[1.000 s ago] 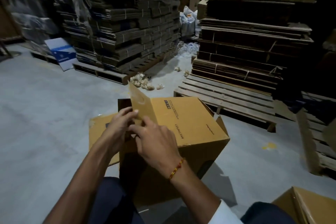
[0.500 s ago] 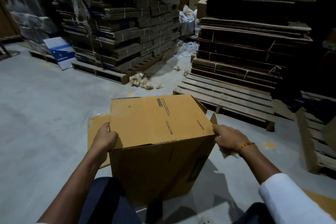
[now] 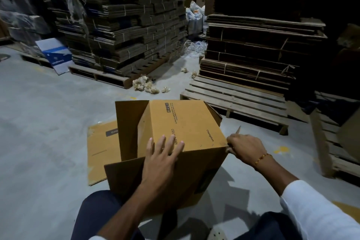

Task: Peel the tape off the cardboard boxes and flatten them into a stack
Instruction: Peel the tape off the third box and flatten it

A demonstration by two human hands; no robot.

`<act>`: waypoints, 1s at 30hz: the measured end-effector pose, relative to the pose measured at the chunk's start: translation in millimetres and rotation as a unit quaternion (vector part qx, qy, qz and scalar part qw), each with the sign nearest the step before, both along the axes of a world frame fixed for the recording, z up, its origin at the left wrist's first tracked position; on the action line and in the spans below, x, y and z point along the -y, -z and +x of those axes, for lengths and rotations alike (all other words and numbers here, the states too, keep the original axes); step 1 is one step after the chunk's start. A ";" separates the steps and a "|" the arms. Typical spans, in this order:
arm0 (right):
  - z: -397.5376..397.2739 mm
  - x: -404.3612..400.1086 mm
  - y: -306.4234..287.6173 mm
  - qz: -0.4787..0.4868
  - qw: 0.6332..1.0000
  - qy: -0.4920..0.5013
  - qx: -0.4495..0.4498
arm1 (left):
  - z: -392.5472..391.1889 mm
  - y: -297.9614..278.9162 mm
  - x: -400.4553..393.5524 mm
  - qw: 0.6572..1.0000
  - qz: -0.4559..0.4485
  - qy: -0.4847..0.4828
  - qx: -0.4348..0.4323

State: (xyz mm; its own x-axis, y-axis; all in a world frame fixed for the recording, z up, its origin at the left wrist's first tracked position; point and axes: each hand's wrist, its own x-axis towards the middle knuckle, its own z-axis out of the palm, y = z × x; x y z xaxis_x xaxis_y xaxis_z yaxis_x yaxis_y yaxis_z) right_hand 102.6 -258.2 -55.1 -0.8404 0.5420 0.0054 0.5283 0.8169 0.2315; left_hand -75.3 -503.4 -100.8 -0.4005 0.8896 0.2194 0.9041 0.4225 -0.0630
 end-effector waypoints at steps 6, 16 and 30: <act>7.2 32.2 -11.3 -0.047 0.998 0.013 0.045 | -41.2 -5.7 2.2 0.999 -0.027 -0.004 -0.026; -26.9 128.7 -70.4 -0.132 0.990 -0.051 0.010 | -65.6 -13.0 4.6 0.975 0.011 -0.181 0.131; -46.2 180.4 -51.4 -0.241 0.970 -0.016 -0.033 | 4.9 -3.3 -21.8 0.797 0.156 -0.207 0.546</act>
